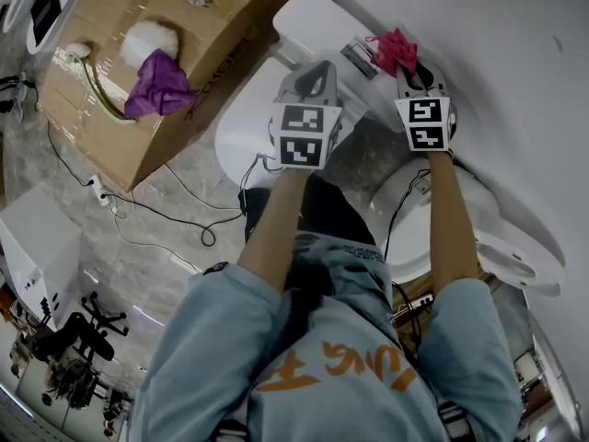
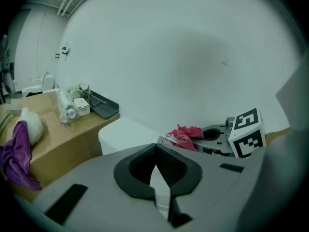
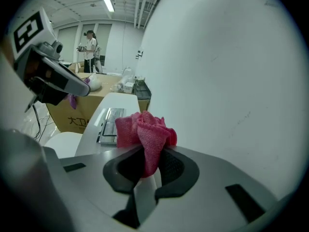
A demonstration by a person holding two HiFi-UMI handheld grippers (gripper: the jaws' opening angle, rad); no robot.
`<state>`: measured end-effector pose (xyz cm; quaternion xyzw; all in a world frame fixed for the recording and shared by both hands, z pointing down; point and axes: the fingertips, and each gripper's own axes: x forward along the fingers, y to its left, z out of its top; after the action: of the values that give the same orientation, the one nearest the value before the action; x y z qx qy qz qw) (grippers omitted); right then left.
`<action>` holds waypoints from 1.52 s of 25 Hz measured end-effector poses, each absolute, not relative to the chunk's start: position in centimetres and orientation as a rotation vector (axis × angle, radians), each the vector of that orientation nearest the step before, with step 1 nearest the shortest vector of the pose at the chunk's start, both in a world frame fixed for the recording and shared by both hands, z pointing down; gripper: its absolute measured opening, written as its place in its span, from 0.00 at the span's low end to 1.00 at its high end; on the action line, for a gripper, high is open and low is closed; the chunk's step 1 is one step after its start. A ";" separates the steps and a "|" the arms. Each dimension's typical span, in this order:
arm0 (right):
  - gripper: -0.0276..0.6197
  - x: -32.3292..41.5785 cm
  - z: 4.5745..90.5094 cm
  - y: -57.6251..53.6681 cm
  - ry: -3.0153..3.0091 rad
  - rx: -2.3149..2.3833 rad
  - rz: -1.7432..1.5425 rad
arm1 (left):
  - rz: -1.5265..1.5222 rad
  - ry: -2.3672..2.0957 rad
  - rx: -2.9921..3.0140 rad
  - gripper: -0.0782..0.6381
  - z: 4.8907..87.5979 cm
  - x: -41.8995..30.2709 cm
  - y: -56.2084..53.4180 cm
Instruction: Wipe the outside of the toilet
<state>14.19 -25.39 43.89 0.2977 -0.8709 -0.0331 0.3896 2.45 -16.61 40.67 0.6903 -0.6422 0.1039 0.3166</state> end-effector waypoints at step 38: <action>0.16 4.2 33.9 -18.8 -2.622 0.610 0.187 | 0.191 -1.860 1.661 0.14 35.9 -4.5 -10.2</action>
<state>4.21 -18.80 33.91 0.2205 -0.9479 0.0675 0.2199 -4.53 -10.17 35.90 0.6303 -0.7060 0.0724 0.3148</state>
